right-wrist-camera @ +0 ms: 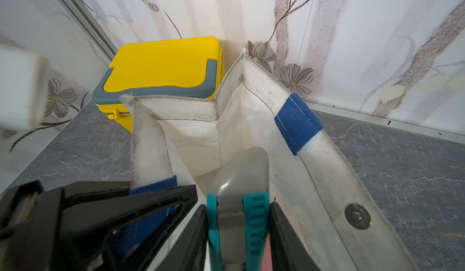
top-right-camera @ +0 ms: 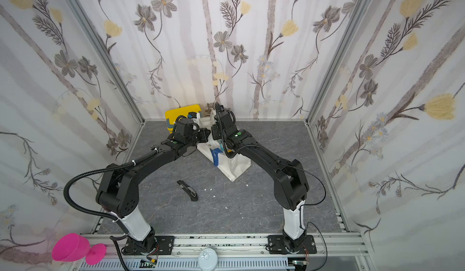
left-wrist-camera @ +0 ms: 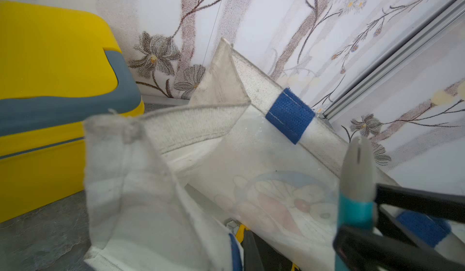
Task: Place the art knife into the pouch
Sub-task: Place the utility knife in the pouch, then pick up the utility knife at the center of the board.
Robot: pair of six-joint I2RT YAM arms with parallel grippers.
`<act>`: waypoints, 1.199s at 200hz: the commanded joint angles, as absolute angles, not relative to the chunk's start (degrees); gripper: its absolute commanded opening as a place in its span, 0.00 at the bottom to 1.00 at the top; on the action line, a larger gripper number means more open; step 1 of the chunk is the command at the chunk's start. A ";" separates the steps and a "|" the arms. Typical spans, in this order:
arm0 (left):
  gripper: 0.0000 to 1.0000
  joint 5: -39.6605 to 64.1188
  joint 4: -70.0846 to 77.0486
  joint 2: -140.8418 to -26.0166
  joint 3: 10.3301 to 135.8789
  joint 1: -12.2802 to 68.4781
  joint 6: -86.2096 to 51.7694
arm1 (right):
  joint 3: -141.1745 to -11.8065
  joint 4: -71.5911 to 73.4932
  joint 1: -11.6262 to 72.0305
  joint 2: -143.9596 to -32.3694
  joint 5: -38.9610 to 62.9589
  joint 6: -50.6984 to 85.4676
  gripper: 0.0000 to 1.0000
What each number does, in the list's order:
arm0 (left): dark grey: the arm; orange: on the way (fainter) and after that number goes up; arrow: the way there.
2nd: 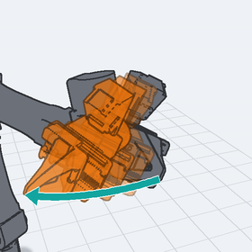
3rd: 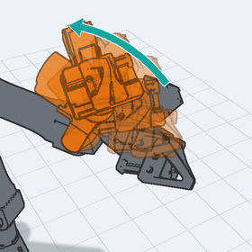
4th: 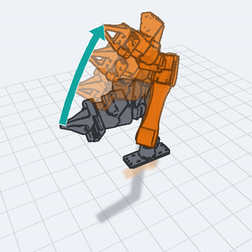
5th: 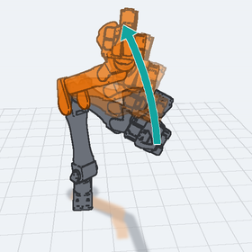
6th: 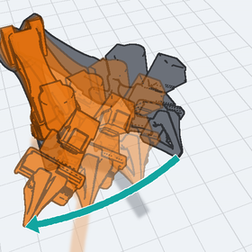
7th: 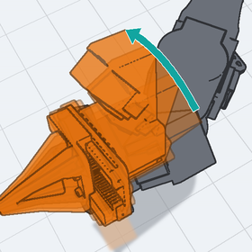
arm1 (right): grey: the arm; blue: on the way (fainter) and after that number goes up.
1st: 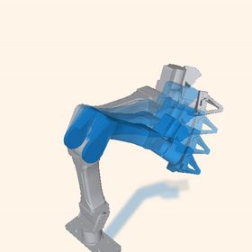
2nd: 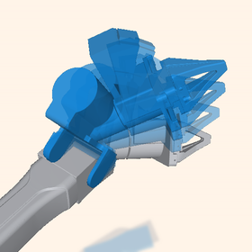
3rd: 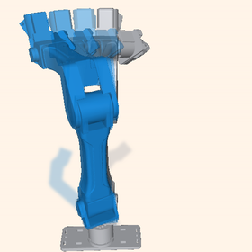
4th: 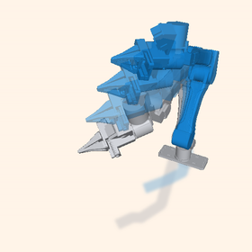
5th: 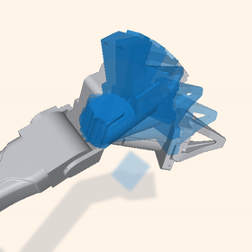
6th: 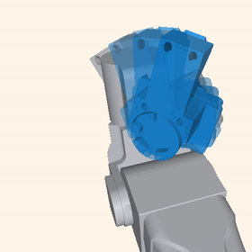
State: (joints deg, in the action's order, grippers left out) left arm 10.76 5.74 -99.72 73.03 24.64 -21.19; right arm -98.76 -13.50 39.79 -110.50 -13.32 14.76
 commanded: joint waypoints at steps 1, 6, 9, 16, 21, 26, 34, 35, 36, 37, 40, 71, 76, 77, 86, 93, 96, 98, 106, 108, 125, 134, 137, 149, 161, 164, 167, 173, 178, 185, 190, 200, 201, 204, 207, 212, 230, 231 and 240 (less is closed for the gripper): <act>0.00 10.99 6.90 -99.51 73.05 24.70 -21.53 | -98.92 -12.46 39.31 -111.48 -12.49 16.33 0.47; 0.00 10.99 6.86 -99.53 73.24 24.70 -21.53 | -98.96 -12.68 39.18 -111.65 -12.23 16.44 0.49; 0.00 10.99 6.86 -99.51 73.24 24.70 -21.53 | -98.96 -12.74 39.08 -111.56 -12.19 16.66 0.50; 0.00 10.99 6.77 -99.55 73.27 24.70 -21.52 | -98.96 -12.92 39.00 -111.39 -12.13 16.83 0.56; 0.00 10.99 6.77 -99.59 73.22 24.70 -21.49 | -98.90 -13.09 38.94 -111.14 -12.18 16.87 0.61; 0.00 10.99 6.77 -99.62 73.29 24.70 -21.47 | -98.81 -13.18 38.94 -110.84 -12.16 16.87 0.67; 0.00 10.90 6.69 -99.67 73.30 24.69 -21.45 | -98.58 -13.19 38.95 -110.06 -12.21 16.89 0.79; 0.00 10.90 6.68 -99.67 73.34 24.65 -21.45 | -98.55 -13.19 38.94 -110.01 -12.17 16.88 0.80; 0.00 10.90 6.68 -99.62 73.37 24.67 -21.45 | -98.50 -13.19 38.94 -109.98 -12.19 16.92 0.81; 0.00 10.90 6.68 -99.60 73.38 24.64 -21.45 | -98.42 -13.18 38.94 -109.79 -12.21 16.90 0.82; 0.00 10.85 6.64 -99.67 73.39 24.65 -21.37 | -98.25 -13.23 38.94 -109.36 -12.20 16.88 0.85; 0.00 10.55 6.55 -99.85 73.74 24.69 -21.05 | -94.73 -11.60 39.01 -103.81 -10.89 16.79 0.90; 0.00 10.42 6.44 -99.96 73.73 24.65 -21.01 | -93.91 -11.37 39.07 -102.60 -10.56 16.79 0.90; 0.00 10.40 6.47 -99.99 73.74 24.63 -21.01 | -93.71 -11.35 39.05 -102.32 -10.42 16.79 0.90; 0.00 10.27 6.27 -100.17 73.74 24.61 -20.93 | -91.75 -10.59 39.10 -99.86 -8.88 16.65 0.93; 0.00 10.30 6.03 -100.50 73.70 24.58 -20.92 | -89.60 -9.65 39.16 -97.68 -7.85 16.68 0.95; 0.00 10.33 5.86 -100.60 73.73 24.53 -20.90 | -88.51 -9.16 39.19 -96.67 -7.63 16.66 0.96; 0.00 10.36 5.77 -100.65 73.74 24.52 -20.87 | -87.80 -8.82 39.20 -96.15 -7.42 16.67 0.96; 0.00 10.39 5.31 -100.93 75.43 24.52 -20.59 | -84.88 -7.70 39.31 -93.10 -6.85 16.70 0.96; 0.00 10.38 5.22 -100.88 75.55 24.52 -20.51 | -84.19 -7.37 39.29 -92.55 -6.68 16.70 0.97; 0.00 9.53 5.01 -100.72 75.11 24.44 -20.28 | -77.61 -4.53 40.02 -85.13 -5.43 16.22 1.00; 0.00 9.20 5.24 -100.51 74.84 24.41 -20.21 | -74.61 -3.23 40.42 -81.83 -5.13 15.79 1.00; 0.00 9.21 5.33 -100.51 74.80 24.36 -20.18 | -73.53 -2.87 40.69 -80.76 -4.99 15.55 1.00; 0.00 9.15 5.45 -100.46 74.87 24.26 -20.21 | -70.13 -1.51 41.44 -76.96 -3.96 14.71 1.00; 0.00 9.24 5.38 -100.69 75.27 24.09 -20.13 | -67.42 -0.82 42.36 -73.82 -3.34 14.33 0.99; 0.00 9.36 5.36 -100.79 75.36 24.04 -20.17 | -66.81 -0.76 42.63 -73.20 -3.13 14.18 0.99; 0.00 9.36 5.32 -100.90 75.45 24.00 -20.15 | -66.21 -0.58 42.97 -72.61 -2.95 14.02 1.00; 0.00 9.55 5.23 -101.06 75.66 23.91 -20.21 | -65.01 -0.38 43.71 -71.39 -2.73 13.53 0.99; 0.00 9.70 5.14 -101.25 75.88 23.83 -20.30 | -63.90 -0.08 44.56 -70.46 -3.00 13.10 1.00; 0.00 9.87 4.94 -101.50 76.10 23.70 -20.39 | -62.26 0.37 45.87 -69.24 -3.69 12.56 1.00; 0.00 9.93 4.87 -101.57 76.20 23.66 -20.47 | -61.16 0.70 46.54 -68.58 -3.98 12.13 0.99; 0.00 10.15 4.83 -101.73 76.33 23.62 -20.55 | -59.11 1.04 49.25 -67.50 -4.60 11.61 1.00; 0.00 10.17 4.83 -101.75 76.31 23.59 -20.56 | -58.91 1.05 49.41 -67.41 -4.63 11.60 1.00; 0.00 10.09 4.83 -101.71 76.36 23.56 -20.61 | -58.36 1.05 49.81 -67.23 -4.65 11.55 1.00; 0.00 10.04 4.84 -101.77 76.44 23.56 -20.65 | -57.81 1.14 50.17 -67.04 -4.59 11.55 1.00; 0.00 10.02 4.83 -101.86 76.52 23.55 -20.65 | -56.94 1.21 50.64 -66.83 -4.18 11.60 1.00; 0.00 10.00 4.72 -101.95 76.83 23.47 -20.74 | -53.31 2.03 51.33 -66.37 -0.30 12.85 1.00; 0.00 10.01 4.69 -101.95 76.87 23.47 -20.74 | -53.11 2.11 51.37 -66.32 -0.06 12.93 1.00; 0.00 10.15 4.75 -101.95 77.03 23.38 -20.58 | -51.17 2.39 51.64 -65.76 1.58 13.43 0.99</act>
State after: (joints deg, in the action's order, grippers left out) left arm 10.15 3.62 -101.78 76.12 23.62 -20.97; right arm -54.61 -0.54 51.00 -66.74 -2.87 12.97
